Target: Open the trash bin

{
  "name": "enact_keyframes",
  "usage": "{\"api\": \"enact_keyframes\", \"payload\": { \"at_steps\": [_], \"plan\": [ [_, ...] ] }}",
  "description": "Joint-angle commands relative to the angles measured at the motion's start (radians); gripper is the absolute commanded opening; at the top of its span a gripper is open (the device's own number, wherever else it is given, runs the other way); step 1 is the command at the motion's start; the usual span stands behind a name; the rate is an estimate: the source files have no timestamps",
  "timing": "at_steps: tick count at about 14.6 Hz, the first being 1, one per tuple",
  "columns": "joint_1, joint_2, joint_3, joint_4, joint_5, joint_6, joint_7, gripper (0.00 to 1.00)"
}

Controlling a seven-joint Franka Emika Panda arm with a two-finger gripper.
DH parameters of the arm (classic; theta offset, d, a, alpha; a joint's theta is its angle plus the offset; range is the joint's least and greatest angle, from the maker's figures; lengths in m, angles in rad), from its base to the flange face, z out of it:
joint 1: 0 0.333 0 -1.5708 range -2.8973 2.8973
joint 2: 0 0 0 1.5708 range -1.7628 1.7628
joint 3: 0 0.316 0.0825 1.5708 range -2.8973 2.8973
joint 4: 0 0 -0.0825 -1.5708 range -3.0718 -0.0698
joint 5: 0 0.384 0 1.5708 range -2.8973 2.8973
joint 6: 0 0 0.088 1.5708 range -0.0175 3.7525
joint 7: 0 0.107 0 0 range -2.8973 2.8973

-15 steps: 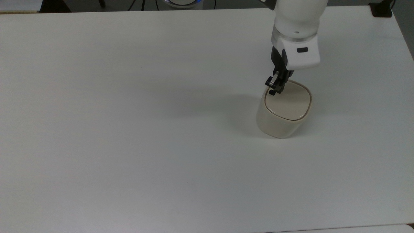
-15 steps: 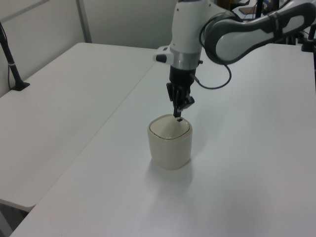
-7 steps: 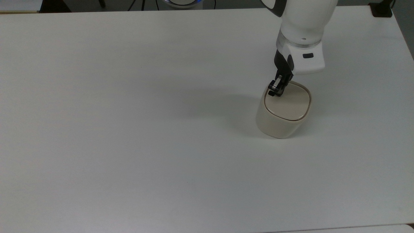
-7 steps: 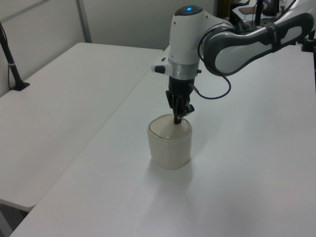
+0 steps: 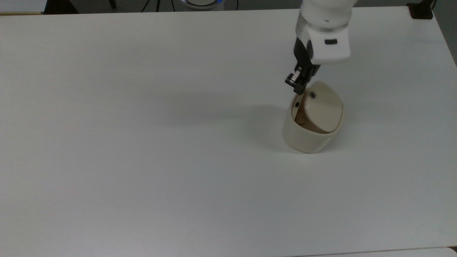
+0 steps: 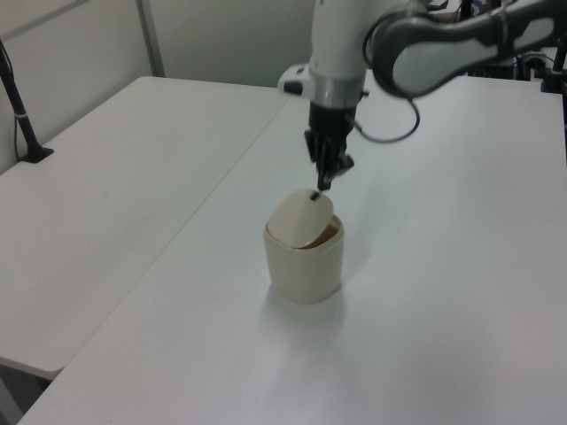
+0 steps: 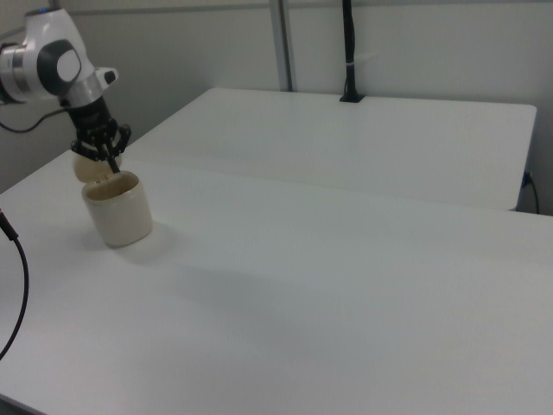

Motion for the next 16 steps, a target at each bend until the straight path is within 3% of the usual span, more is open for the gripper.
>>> {"api": "enact_keyframes", "payload": {
  "at_steps": [1, 4, 5, 6, 7, 10, 13, 16],
  "plan": [
    [-0.085, -0.108, -0.005, -0.027, -0.004, -0.153, 0.071, 0.04],
    [-0.188, -0.167, -0.005, -0.027, -0.006, -0.28, 0.116, 0.17],
    [-0.231, -0.176, -0.005, -0.025, -0.006, -0.314, 0.131, 0.27],
    [-0.274, -0.182, -0.005, -0.025, -0.006, -0.34, 0.145, 0.66],
    [-0.3, -0.184, -0.005, -0.024, -0.015, -0.364, 0.151, 0.99],
    [-0.363, -0.203, -0.028, -0.022, -0.017, -0.385, 0.203, 1.0],
    [-0.391, -0.228, -0.05, -0.021, -0.021, -0.371, 0.434, 1.0],
    [-0.398, -0.23, -0.05, -0.019, -0.018, -0.371, 0.464, 1.0]
  ]
}}
